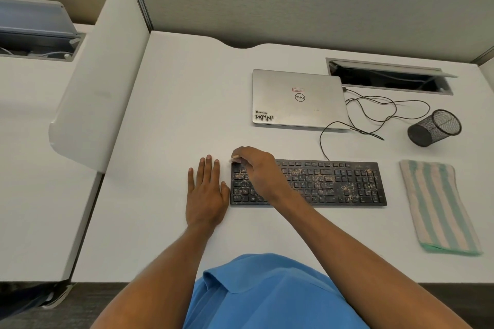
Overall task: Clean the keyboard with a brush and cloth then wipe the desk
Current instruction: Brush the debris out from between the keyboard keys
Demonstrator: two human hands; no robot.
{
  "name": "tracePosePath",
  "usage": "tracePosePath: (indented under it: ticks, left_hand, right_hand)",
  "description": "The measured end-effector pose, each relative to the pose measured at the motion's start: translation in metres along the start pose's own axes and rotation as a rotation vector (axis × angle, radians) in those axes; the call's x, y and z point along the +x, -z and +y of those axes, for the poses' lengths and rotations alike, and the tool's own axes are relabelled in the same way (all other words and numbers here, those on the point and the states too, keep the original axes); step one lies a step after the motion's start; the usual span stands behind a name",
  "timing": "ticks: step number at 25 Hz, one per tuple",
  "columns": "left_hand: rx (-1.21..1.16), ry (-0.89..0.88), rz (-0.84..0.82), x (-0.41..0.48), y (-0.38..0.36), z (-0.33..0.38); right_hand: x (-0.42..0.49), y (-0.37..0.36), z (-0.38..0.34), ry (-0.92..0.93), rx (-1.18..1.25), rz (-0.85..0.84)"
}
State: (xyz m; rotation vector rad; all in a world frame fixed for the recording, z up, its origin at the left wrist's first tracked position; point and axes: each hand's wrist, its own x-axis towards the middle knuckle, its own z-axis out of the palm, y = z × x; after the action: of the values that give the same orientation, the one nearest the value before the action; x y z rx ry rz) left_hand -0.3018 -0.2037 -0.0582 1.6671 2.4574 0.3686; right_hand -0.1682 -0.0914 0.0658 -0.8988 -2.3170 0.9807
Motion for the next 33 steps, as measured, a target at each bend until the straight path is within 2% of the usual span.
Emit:
tracePosePath:
  ticks: [3,8,14,20,26,33]
  left_hand:
    - [0.000,0.001,0.001,0.000,0.000,0.000]
    - [-0.001,0.002,0.001,0.001,0.000,0.001]
    - [0.000,0.001,0.000,0.000,0.001,0.000]
    - [-0.014,0.000,0.013,0.001,0.000,0.000]
    - [-0.002,-0.004,0.006,0.000,-0.001,0.000]
    - [-0.024,-0.003,0.029,0.001,-0.002,0.000]
  right_hand:
    - [-0.001,0.005,-0.001,-0.047,0.047,-0.016]
    - [0.003,0.015,0.002,-0.091,0.090,0.141]
    - [-0.015,0.014,0.008,-0.068,0.026,0.071]
    - [-0.006,0.022,-0.003,-0.134,0.127,0.188]
    - [-0.005,0.015,-0.009,-0.095,0.039,0.028]
    - [0.002,0.023,-0.014,-0.207,0.005,0.053]
